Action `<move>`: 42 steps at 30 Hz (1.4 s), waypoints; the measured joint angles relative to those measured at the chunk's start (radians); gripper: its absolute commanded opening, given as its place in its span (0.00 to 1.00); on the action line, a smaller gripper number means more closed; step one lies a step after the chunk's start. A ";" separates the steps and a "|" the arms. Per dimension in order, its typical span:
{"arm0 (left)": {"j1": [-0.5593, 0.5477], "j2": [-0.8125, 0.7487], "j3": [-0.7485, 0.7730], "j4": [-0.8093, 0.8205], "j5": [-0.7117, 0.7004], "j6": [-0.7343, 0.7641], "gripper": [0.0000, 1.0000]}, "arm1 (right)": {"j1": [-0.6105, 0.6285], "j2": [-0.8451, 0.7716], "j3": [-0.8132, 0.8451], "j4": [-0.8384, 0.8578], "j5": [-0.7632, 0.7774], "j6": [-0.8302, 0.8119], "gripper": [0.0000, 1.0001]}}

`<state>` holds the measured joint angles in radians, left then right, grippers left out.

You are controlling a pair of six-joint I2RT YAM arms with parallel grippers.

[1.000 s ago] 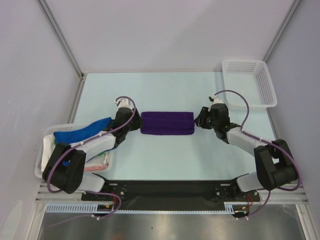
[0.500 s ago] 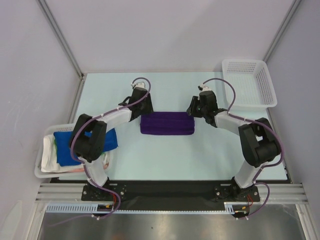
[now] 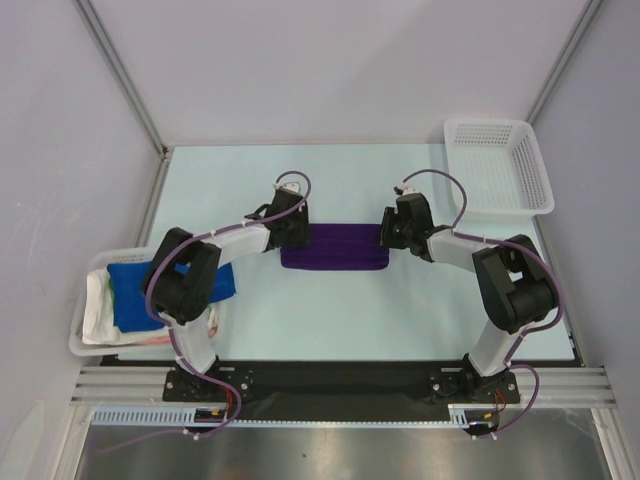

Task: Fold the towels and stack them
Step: Fold the towel, then neatly place the folded towel into the bin

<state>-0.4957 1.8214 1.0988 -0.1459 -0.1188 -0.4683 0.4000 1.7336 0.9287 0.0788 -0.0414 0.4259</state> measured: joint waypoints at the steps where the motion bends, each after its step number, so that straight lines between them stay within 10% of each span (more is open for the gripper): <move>1: -0.002 -0.001 -0.006 0.001 0.000 0.000 0.51 | 0.000 -0.002 -0.005 0.000 0.000 0.000 0.33; 30: -0.048 -0.299 -0.214 -0.007 0.016 -0.002 0.52 | 0.021 -0.287 -0.185 -0.040 0.000 0.013 0.31; 42: -0.012 -0.203 -0.109 -0.190 -0.109 -0.080 0.76 | 0.121 -0.230 -0.066 -0.103 0.026 0.019 0.30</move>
<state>-0.5076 1.6184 0.9897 -0.3363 -0.2279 -0.5488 0.5209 1.5036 0.8623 -0.0242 -0.0158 0.4446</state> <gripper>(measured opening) 0.747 0.311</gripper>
